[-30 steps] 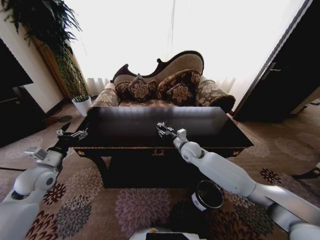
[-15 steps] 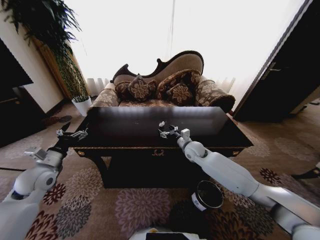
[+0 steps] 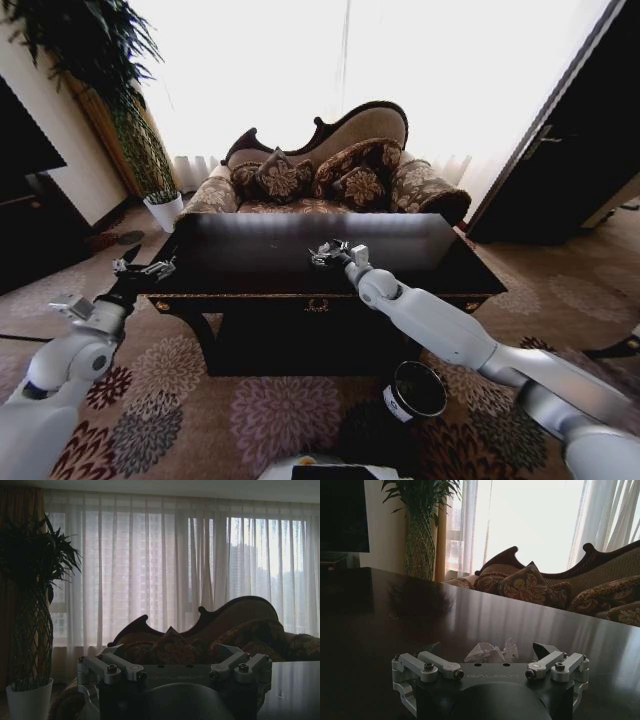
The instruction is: Move to the front of the table and place the trash on the table into the trash bin.
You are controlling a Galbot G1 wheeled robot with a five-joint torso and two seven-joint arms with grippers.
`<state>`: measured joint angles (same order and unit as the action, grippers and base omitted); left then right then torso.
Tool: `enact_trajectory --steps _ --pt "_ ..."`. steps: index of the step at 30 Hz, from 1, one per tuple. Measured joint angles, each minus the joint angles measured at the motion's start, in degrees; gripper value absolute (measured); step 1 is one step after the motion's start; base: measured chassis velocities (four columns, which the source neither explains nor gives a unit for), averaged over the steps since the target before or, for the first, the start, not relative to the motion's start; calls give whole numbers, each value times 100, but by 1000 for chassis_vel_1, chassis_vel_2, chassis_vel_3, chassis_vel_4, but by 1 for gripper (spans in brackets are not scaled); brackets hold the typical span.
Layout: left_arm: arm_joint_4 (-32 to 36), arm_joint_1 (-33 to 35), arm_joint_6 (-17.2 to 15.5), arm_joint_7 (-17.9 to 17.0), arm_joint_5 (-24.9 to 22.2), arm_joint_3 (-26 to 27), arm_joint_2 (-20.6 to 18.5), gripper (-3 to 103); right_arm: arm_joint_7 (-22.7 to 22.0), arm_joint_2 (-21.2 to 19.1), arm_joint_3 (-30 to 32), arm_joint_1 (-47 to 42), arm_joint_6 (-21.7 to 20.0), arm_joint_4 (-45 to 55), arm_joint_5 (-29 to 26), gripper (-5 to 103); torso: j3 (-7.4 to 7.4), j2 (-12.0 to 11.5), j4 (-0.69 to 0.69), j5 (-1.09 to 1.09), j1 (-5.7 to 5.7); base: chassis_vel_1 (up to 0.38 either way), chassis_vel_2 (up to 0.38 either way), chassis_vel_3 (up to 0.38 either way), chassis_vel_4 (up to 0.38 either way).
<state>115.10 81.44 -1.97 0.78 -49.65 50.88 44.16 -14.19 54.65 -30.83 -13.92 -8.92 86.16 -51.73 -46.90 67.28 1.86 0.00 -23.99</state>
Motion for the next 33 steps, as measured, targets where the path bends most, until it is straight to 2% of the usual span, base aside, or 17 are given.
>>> enact_trajectory --steps 5,7,9,12,13,15,16,18,19,21,24,27,28,31,33 --pt "0 0 0 0 0 0 0 100 39 94 -44 66 67 -210 -22 102 0 0 0 0 0 0 0 0 0" --pt "0 0 1 0 0 0 0 100 56 120 -57 80 119 -260 -79 93 0 0 1 0 0 0 0 0 0" --pt "0 0 0 0 0 0 0 100 65 125 -60 85 139 -273 -93 93 0 0 0 0 0 0 0 0 0" --pt "0 0 0 0 0 0 0 100 82 120 -73 87 170 -279 -111 78 0 0 1 0 0 0 0 0 0" --pt "0 0 0 0 0 0 0 100 82 120 -73 87 170 -279 -111 78 0 0 1 0 0 0 0 0 0" --pt "0 0 0 0 0 0 0 100 85 112 -81 87 176 -272 -115 66 0 0 1 0 0 0 0 0 0" --pt "0 0 0 0 0 0 0 100 85 110 -83 82 177 -267 -115 66 0 0 1 0 0 0 0 0 0" --pt "0 0 0 0 0 0 0 100 85 104 -83 59 179 -257 -115 56 0 0 1 0 0 0 0 0 0" --pt "0 0 0 0 0 0 0 100 85 104 -83 59 179 -257 -115 56 0 0 1 0 0 0 0 0 0" --pt "0 0 0 0 0 0 0 100 86 89 -83 30 181 -232 -108 44 0 0 1 0 0 0 0 0 0" --pt "0 0 0 0 0 0 0 100 86 64 -81 -5 184 -200 -97 39 0 0 1 0 0 0 0 0 0" --pt "0 0 0 0 0 0 0 100 86 26 -65 -43 185 -139 -84 23 1 0 1 0 0 0 0 0 0" --pt "0 0 0 0 0 0 0 100 86 26 -65 -43 185 -139 -84 23 1 0 1 0 0 0 0 0 0" --pt "0 0 0 0 0 0 0 100 81 -20 -31 -86 196 -70 -77 8 1 0 0 0 0 0 0 0 0" --pt "0 0 0 0 0 0 0 100 75 -45 -17 -104 196 -30 -78 5 1 0 0 0 0 0 0 0 0"
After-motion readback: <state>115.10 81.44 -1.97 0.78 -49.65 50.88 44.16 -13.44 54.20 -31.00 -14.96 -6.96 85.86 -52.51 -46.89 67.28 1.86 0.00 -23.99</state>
